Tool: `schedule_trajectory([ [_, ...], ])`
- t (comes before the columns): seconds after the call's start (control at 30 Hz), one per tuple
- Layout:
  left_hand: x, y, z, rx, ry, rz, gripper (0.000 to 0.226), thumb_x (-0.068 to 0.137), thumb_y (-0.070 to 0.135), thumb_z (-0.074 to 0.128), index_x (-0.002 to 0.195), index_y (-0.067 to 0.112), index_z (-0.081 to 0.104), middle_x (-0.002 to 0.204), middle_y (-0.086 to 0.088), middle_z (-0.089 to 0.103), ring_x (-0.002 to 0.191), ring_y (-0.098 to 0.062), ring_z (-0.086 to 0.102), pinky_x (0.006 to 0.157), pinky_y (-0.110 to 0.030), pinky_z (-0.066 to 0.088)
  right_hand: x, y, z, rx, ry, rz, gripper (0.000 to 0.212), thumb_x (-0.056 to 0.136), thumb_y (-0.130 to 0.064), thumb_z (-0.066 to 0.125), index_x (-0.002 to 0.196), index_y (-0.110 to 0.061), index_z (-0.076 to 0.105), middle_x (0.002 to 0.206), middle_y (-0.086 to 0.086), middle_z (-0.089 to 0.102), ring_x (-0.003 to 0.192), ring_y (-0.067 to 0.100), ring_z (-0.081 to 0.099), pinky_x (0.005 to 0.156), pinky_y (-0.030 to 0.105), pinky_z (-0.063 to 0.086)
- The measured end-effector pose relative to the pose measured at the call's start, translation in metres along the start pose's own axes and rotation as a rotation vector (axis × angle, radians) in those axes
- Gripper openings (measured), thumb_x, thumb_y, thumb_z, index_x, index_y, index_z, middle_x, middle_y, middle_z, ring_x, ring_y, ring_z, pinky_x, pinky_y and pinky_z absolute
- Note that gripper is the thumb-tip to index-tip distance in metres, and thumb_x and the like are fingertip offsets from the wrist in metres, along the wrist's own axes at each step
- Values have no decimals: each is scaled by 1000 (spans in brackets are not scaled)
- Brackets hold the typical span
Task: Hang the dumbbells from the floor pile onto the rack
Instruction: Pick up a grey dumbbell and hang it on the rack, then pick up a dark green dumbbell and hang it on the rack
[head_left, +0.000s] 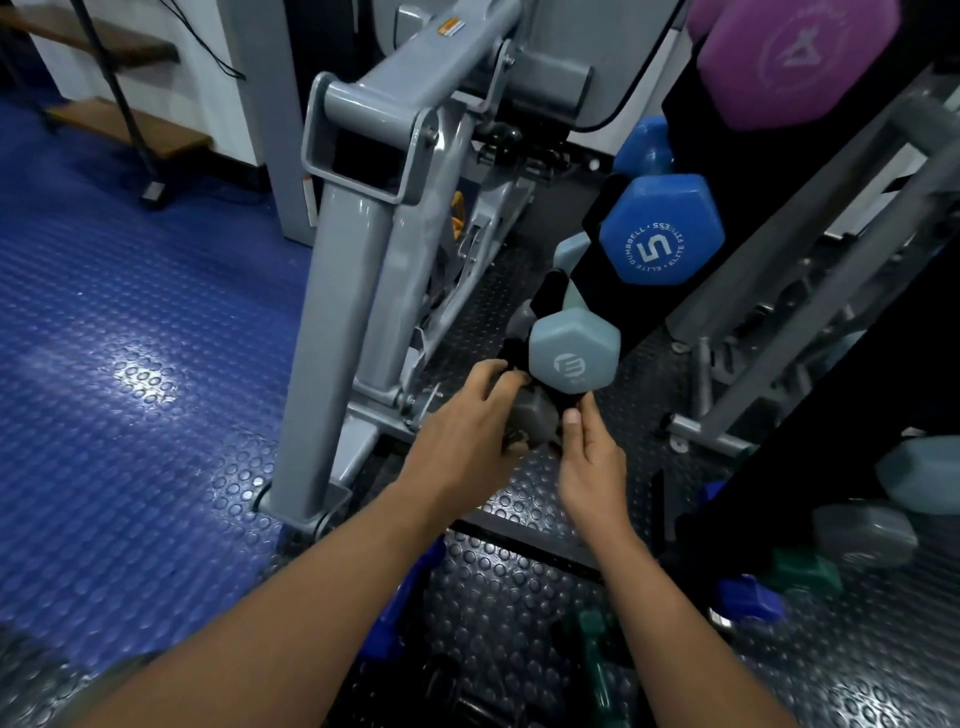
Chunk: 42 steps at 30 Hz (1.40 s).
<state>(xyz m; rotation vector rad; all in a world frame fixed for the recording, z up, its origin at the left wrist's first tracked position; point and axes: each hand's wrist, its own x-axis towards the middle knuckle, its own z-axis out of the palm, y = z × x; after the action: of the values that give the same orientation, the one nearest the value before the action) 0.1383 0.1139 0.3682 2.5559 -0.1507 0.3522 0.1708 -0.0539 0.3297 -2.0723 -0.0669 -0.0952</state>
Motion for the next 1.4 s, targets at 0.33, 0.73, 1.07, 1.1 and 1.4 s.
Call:
schedule_trajectory([
  [0.33,-36,23,13,36,-284,-180,143,81,49,85,152,42,-38,170,-21,-23,155,-47,24,110,-53,48,-18,0,-18,-36,-77,-10,57,107,-58,43,161,-51,27,156,-18,50,135,-8,46,116,25,39],
  [0.73,-71,34,18,290,-803,-183,132,84,61,77,154,48,-34,160,-9,-47,157,-51,-2,122,-73,10,-90,25,-43,-115,-136,46,62,104,-63,42,162,-50,23,156,-5,53,140,6,52,116,36,46],
  [1.07,-73,58,31,348,-913,-89,130,86,53,80,156,48,-29,163,-8,-43,158,-48,-2,121,-75,7,-137,51,-73,-199,-168,96,60,104,-63,44,159,-54,24,142,5,65,125,18,65,104,39,55],
  [1.1,-73,62,33,357,-923,-75,128,87,52,80,157,48,-27,164,-8,-42,158,-47,-1,121,-75,7,-143,54,-77,-216,-168,106,59,104,-64,43,160,-55,24,138,10,66,119,19,67,101,43,57],
  [1.4,-82,101,70,445,-1006,67,123,90,53,76,159,46,-25,166,-10,-38,158,-48,3,121,-75,8,-193,86,-122,-278,-90,224,60,106,-60,43,162,-49,25,116,-41,65,104,-8,66,98,32,56],
])
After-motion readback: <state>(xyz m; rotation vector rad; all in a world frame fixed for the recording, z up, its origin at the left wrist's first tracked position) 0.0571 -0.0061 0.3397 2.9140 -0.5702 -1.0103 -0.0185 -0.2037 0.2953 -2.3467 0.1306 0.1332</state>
